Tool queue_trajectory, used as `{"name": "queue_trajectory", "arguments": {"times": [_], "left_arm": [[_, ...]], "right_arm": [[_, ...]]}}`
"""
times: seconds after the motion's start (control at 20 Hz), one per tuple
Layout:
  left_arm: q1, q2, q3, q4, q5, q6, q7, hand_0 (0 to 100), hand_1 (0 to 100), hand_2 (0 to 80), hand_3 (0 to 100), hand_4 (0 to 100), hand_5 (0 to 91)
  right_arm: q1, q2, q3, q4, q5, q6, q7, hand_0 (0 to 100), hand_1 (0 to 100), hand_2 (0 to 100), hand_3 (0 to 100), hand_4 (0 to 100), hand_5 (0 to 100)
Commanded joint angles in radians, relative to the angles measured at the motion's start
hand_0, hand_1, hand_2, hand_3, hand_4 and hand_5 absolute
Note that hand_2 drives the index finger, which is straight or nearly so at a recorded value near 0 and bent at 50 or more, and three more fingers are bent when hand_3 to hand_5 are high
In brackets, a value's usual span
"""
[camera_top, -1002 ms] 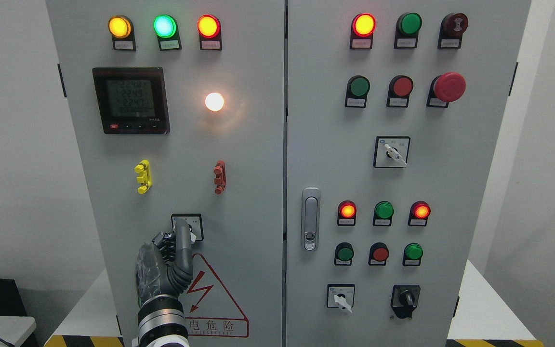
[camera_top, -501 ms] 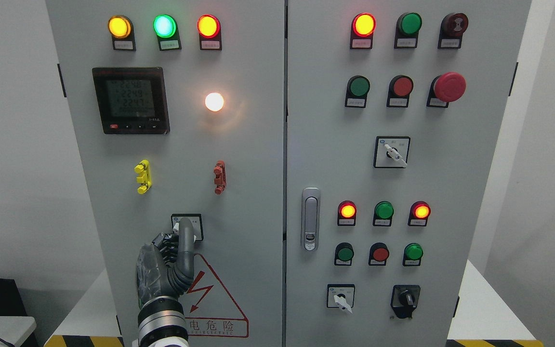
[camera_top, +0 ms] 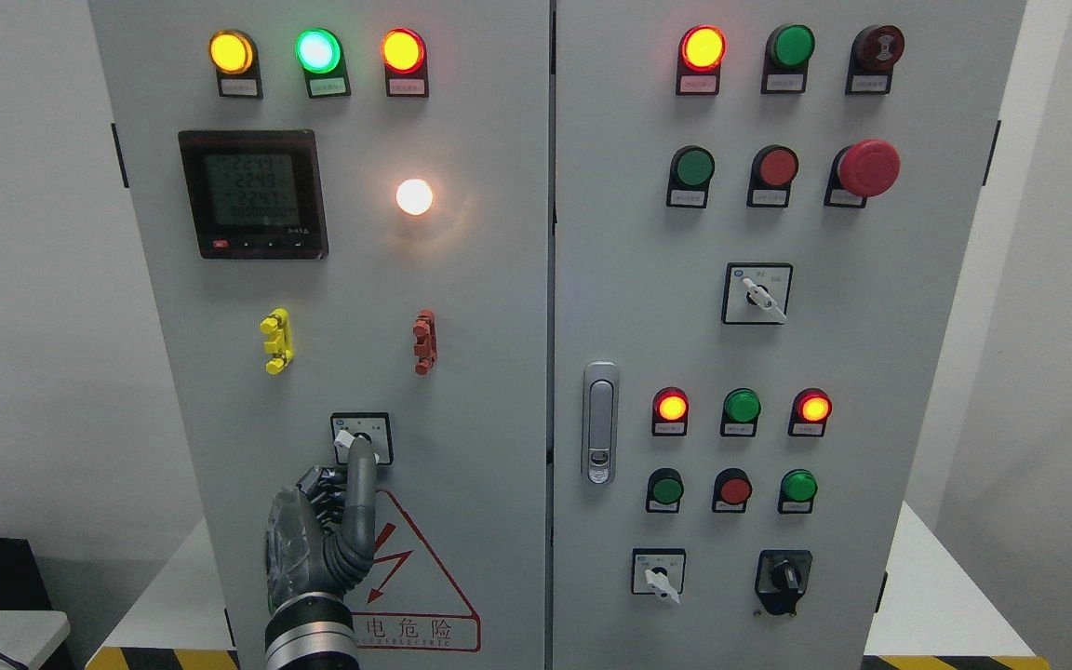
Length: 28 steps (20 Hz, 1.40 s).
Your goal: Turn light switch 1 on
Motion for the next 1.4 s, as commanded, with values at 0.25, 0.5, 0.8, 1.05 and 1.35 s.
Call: {"name": "queue_trajectory", "arguments": {"times": [0.25, 0.5, 0.8, 1.05, 1.35], "left_arm": [[0.286, 0.025, 0.142, -0.041, -0.005, -0.403, -0.17, 18, 20, 53.2, 84, 84, 73.9], [0.488, 0.041, 0.378, 0.016, 0.004, -0.606, -0.312, 12, 16, 49.0, 81, 81, 55.0], [0.605, 0.058, 0.679, 0.318, 0.038, -0.878, -0.451, 9, 9, 39.5, 68, 74, 43.8], [0.653, 0.065, 0.832, 0.666, 0.121, -0.999, -0.49, 9, 1, 26.4, 50, 57, 31.1], [0.702, 0.089, 0.948, 1.074, 0.141, -1.154, -0.529, 11, 0, 17.8, 40, 48, 27.8]], "right_arm": [[-0.001, -0.001, 0.017, 0.0, -0.025, -0.001, 0.0, 12, 39, 0, 0, 0, 0], [0.0, 0.0, 0.017, 0.0, -0.025, 0.001, 0.0, 12, 39, 0, 0, 0, 0], [0.0, 0.0, 0.017, 0.0, -0.025, -0.001, 0.0, 12, 39, 0, 0, 0, 0], [0.0, -0.001, 0.017, 0.0, -0.025, -0.001, 0.0, 12, 39, 0, 0, 0, 0], [0.0, 0.0, 0.017, 0.0, -0.025, 0.001, 0.0, 12, 39, 0, 0, 0, 0]]}}
